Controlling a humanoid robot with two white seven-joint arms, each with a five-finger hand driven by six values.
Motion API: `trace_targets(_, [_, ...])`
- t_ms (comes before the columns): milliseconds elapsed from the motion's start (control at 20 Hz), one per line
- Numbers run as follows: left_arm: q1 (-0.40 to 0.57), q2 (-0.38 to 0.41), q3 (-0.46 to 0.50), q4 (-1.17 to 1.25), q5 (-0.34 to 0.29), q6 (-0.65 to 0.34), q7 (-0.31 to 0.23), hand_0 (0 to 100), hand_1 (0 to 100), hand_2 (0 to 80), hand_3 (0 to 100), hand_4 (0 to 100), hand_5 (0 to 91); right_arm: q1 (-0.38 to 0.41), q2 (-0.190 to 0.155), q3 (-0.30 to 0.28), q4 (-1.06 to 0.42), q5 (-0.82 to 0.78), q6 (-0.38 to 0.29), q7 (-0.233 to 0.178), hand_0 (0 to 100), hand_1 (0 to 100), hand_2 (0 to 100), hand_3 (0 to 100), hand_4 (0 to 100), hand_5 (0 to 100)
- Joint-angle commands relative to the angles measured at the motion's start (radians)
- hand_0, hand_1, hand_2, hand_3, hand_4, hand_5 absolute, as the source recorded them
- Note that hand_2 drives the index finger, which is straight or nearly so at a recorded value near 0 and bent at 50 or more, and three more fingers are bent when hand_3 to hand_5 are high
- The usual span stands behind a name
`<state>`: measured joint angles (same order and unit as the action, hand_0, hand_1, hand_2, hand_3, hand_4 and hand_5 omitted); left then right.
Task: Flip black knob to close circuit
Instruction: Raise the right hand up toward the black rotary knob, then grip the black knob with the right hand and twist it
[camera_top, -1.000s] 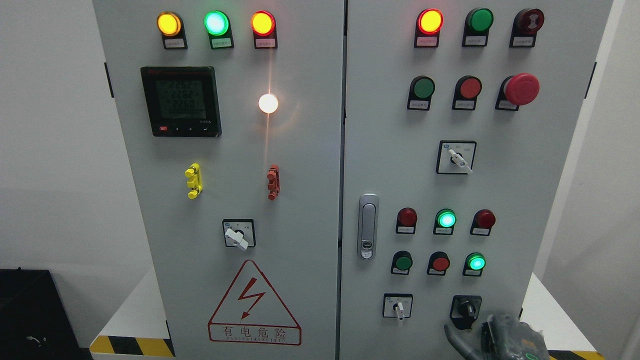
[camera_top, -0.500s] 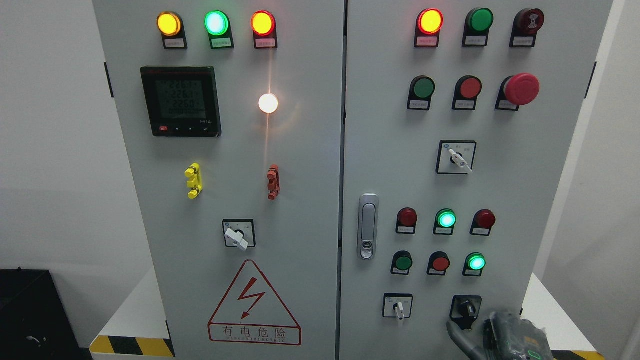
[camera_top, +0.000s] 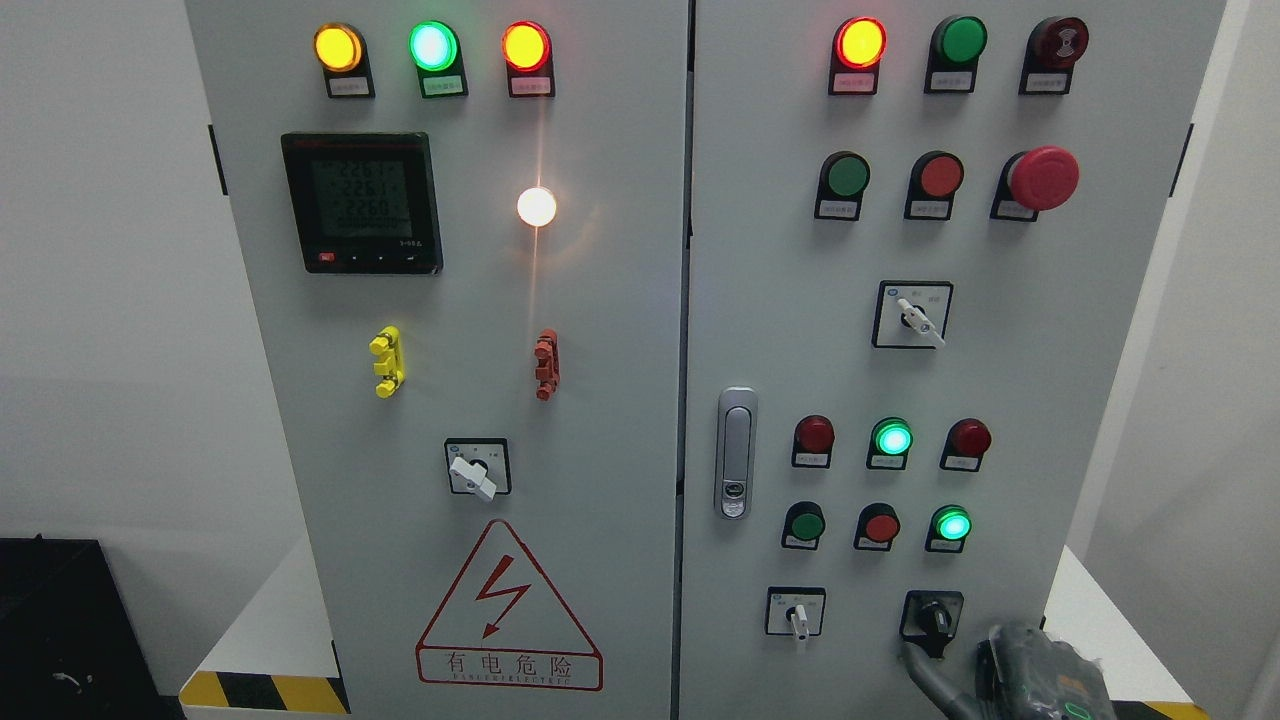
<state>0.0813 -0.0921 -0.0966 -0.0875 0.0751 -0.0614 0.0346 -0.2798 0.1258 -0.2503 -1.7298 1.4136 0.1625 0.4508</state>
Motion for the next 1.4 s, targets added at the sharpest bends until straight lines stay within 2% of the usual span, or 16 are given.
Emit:
trace_targets(0, [0.000, 0.000, 0.000, 0.000, 0.000, 0.000, 0.001, 12, 56, 0.0, 0, 0, 0.0, -0.001, -0.002, -0.026, 0.006, 0.001, -0.004, -0.001, 0, 0, 90, 100, 92, 91])
trace_targets(1350, [0.000, 0.000, 0.000, 0.000, 0.000, 0.000, 0.001, 12, 56, 0.0, 0, 0, 0.0, -0.009, -0.003, -0.069, 0.010, 0.001, -0.041, -0.001, 0, 0, 89, 100, 92, 91])
